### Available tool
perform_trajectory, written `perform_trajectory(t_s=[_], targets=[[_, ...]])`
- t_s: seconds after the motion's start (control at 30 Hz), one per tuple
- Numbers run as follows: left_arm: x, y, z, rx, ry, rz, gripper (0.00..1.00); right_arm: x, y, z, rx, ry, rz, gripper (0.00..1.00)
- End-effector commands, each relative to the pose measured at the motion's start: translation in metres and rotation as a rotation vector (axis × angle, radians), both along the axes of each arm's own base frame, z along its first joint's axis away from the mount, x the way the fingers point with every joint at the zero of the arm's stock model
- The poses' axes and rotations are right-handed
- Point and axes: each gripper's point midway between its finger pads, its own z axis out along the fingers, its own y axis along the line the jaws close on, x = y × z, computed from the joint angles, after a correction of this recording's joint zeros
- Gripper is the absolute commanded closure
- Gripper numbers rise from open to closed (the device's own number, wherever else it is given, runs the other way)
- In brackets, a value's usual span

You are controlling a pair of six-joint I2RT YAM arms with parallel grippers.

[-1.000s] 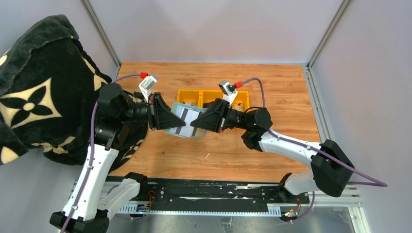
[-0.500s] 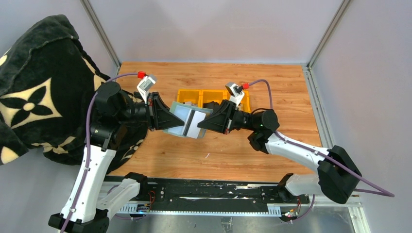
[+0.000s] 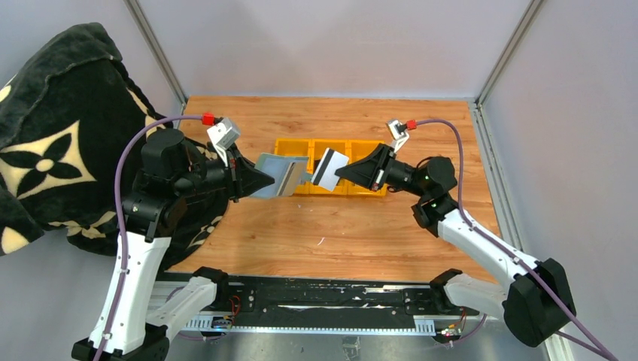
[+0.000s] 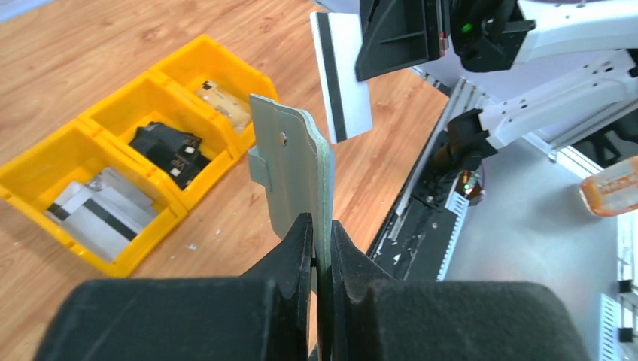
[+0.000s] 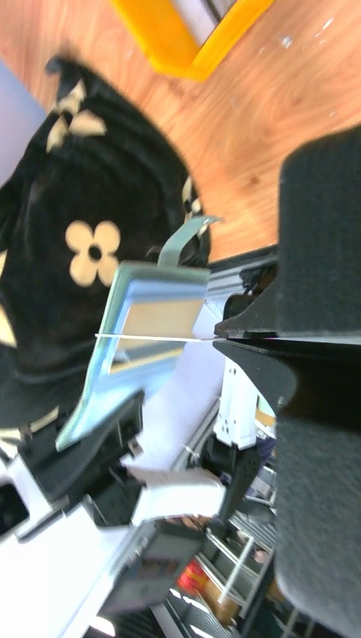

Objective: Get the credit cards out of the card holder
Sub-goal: Remove the credit card from the card holder, then place the credit card in the storage box.

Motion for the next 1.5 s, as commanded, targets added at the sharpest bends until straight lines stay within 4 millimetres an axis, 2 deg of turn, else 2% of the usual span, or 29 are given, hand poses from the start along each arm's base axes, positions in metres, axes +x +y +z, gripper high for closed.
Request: perform_trajectory(t_s=[0.0, 0.1, 0.17, 0.2, 0.23, 0.33, 0.37, 0.43, 0.63, 0.67, 0.7, 0.73, 0.9, 1.2, 1.47], targets=[[0.001, 0.010, 0.005, 0.057, -0.107, 0.043, 1.00, 0.039, 0.000, -0.045, -0.214, 0.077, -0.146, 1.00], [-0.003, 0.009, 0.005, 0.051, -0.108, 0.029, 1.00, 0.071, 0.000, -0.068, -0.312, 0.126, -0.253, 1.00], [-0.008, 0.007, 0.008, 0.038, -0.106, -0.001, 1.00, 0.089, 0.007, -0.081, -0.349, 0.162, -0.269, 1.00], [-0.013, 0.004, 0.010, 0.026, -0.102, -0.024, 1.00, 0.100, 0.014, -0.094, -0.382, 0.195, -0.272, 1.00], [-0.019, 0.001, 0.012, 0.010, -0.094, -0.059, 1.00, 0.105, 0.019, -0.096, -0.402, 0.203, -0.271, 1.00], [-0.045, -0.007, 0.020, -0.047, -0.070, -0.200, 1.00, 0.126, 0.044, -0.123, -0.490, 0.231, -0.258, 1.00], [-0.052, -0.009, 0.023, -0.061, -0.069, -0.234, 1.00, 0.133, 0.054, -0.123, -0.502, 0.226, -0.256, 1.00], [-0.064, -0.010, 0.027, -0.080, -0.075, -0.286, 1.00, 0.145, 0.070, -0.139, -0.545, 0.250, -0.252, 1.00], [-0.080, -0.010, 0.035, -0.104, -0.107, -0.330, 1.00, 0.177, 0.114, -0.179, -0.635, 0.293, -0.265, 1.00], [-0.081, -0.010, 0.036, -0.107, -0.111, -0.330, 1.00, 0.180, 0.121, -0.191, -0.660, 0.304, -0.261, 1.00], [-0.082, -0.010, 0.038, -0.113, -0.116, -0.330, 1.00, 0.185, 0.128, -0.189, -0.665, 0.294, -0.268, 1.00], [-0.082, -0.010, 0.039, -0.117, -0.116, -0.332, 1.00, 0.185, 0.133, -0.197, -0.683, 0.295, -0.264, 1.00], [-0.088, -0.011, 0.046, -0.148, -0.128, -0.350, 1.00, 0.195, 0.152, -0.210, -0.734, 0.277, -0.299, 1.00], [-0.088, -0.010, 0.047, -0.148, -0.138, -0.342, 1.00, 0.198, 0.161, -0.244, -0.814, 0.301, -0.329, 1.00], [-0.087, -0.010, 0.046, -0.146, -0.140, -0.335, 1.00, 0.194, 0.166, -0.246, -0.821, 0.302, -0.329, 0.97]])
